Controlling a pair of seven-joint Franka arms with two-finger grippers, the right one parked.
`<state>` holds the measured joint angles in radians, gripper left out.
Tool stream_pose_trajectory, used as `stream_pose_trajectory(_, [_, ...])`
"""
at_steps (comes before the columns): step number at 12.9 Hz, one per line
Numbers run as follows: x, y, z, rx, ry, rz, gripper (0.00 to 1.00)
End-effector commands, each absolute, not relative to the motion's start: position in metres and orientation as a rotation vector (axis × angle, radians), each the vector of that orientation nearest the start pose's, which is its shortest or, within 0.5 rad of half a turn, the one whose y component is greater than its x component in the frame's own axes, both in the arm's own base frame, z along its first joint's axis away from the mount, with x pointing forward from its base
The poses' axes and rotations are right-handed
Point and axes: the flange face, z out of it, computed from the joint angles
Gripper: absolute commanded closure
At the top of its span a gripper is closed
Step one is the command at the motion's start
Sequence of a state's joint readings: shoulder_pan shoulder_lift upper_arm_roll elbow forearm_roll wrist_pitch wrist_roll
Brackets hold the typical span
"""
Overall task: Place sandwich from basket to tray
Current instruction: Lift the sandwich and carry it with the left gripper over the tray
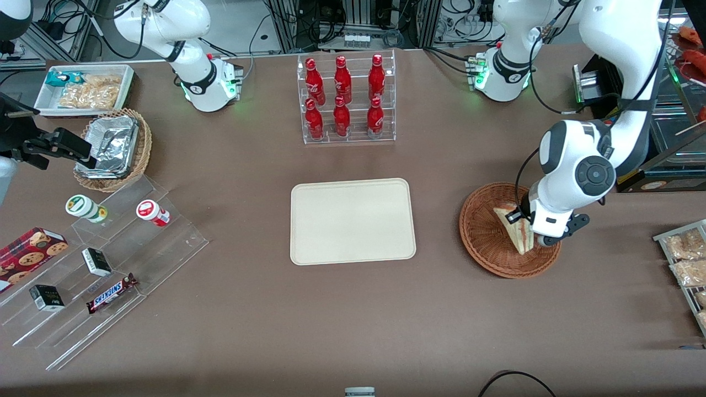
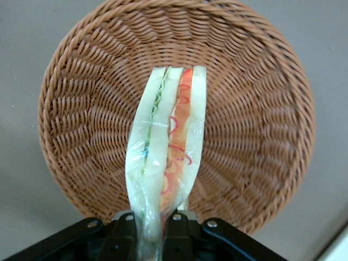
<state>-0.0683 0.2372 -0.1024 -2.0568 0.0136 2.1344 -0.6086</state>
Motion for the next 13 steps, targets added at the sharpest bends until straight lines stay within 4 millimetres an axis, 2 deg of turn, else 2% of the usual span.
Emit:
stream_pose_trajectory(1, [0.556, -0.139, 0.324, -3.024, -0.473, 0.264, 1.00])
stream_pose_trajectory(2, [0.553, -0.160, 0.323, -3.028, -0.448, 0.276, 1.00])
stream_pose_trajectory(5, [0.548, -0.241, 0.311, -3.025, -0.405, 0.256, 1.00])
stream_pose_trajectory(7, [0.546, -0.292, 0.308, -3.045, -0.306, 0.231, 0.99])
stream_pose_trajectory(9, [0.548, -0.336, 0.302, -3.063, -0.249, 0.212, 0.99])
stream_pose_trajectory(13, [0.545, -0.420, 0.289, -3.101, -0.266, 0.174, 1.00])
